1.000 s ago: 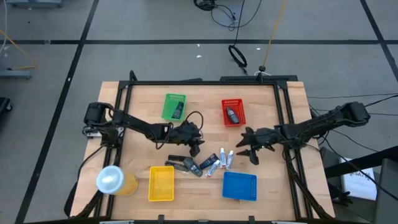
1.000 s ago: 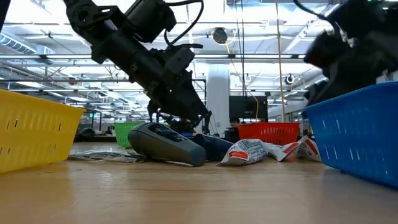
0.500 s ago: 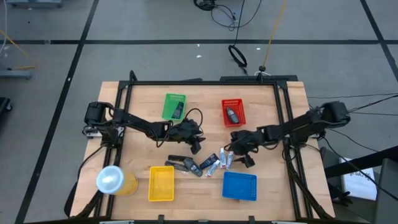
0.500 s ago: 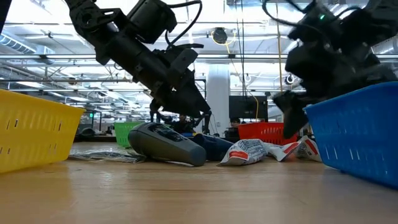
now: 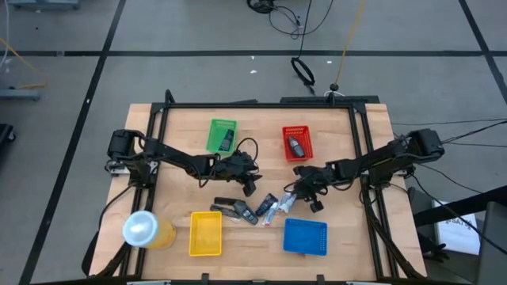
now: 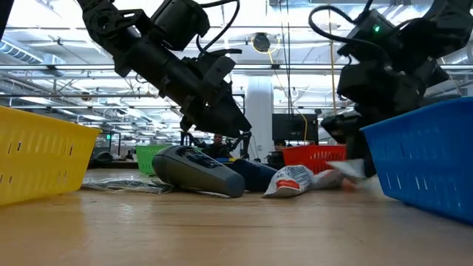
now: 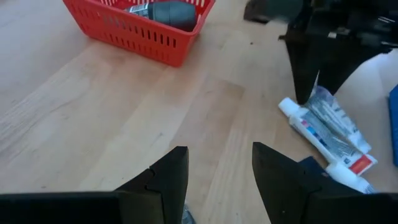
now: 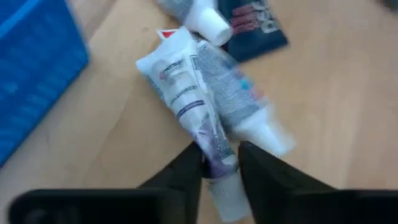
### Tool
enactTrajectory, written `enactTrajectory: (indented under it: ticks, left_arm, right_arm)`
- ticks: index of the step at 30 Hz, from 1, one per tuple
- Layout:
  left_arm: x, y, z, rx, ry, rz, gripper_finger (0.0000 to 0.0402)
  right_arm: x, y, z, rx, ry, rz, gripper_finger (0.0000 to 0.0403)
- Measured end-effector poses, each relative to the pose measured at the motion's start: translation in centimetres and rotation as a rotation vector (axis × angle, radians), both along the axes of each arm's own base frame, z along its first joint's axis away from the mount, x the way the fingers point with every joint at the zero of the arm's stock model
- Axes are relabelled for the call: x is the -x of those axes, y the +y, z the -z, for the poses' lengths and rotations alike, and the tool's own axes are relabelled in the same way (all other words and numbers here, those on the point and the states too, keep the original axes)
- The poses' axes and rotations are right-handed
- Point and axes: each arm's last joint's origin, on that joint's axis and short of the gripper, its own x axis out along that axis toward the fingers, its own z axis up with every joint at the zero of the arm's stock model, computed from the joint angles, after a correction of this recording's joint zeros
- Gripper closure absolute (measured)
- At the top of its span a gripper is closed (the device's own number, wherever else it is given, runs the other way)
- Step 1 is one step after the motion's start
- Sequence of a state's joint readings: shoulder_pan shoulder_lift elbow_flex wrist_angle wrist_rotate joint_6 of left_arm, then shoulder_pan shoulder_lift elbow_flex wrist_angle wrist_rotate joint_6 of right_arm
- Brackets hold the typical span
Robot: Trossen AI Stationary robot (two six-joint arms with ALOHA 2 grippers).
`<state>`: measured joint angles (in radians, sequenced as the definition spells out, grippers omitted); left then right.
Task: Pick & Place Travel size toiletries
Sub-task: Put the right white toothpaste into the blue bin
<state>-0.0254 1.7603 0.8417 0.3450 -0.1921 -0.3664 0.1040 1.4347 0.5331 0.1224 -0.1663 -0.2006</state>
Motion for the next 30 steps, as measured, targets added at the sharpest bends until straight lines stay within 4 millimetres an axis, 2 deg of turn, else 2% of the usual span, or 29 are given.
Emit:
enactTrajectory:
  ticks: [4,8,12,15,21,26,30]
  left_arm:
    - [0.0,0.0,0.0,-0.024,0.004,-0.024,0.0227]
    - [0.0,0.1,0.0,-0.042,0.008,-0.024,0.0227]
    - [0.1,0.1,0.1,-0.044,0.013,-0.023,0.0227]
    - [0.1,0.0,0.2,-0.043,0.024,-0.024,0.0227]
    - [0.2,-0.1,0.2,-0.019,0.027,-0.036,0.0227]
    - [0.2,-0.7,0.2,-0.018,0.027,-0.02,0.0227]
    - [0.2,-1.0,0.2,-0.017,0.026,-0.01,0.0227]
  right_arm:
    - [1.2,-0.3,-1.3,-0.012,0.039,0.147,0.0371]
    - [2.4,-0.4,-3.4,-0.145,0.03,0.291,0.0364]
    - [3.3,0.6,-5.6,-0.366,-0.01,0.383,0.0353]
    - [3.9,2.1,-6.8,-0.548,0.008,0.387,0.0358]
    - [4.7,6.5,-7.5,-0.793,0.098,0.344,0.0371]
    - [5.0,9.5,-6.7,-0.844,0.178,0.411,0.0373]
    - [4.3,11.4,-6.5,-0.798,0.213,0.423,0.0374]
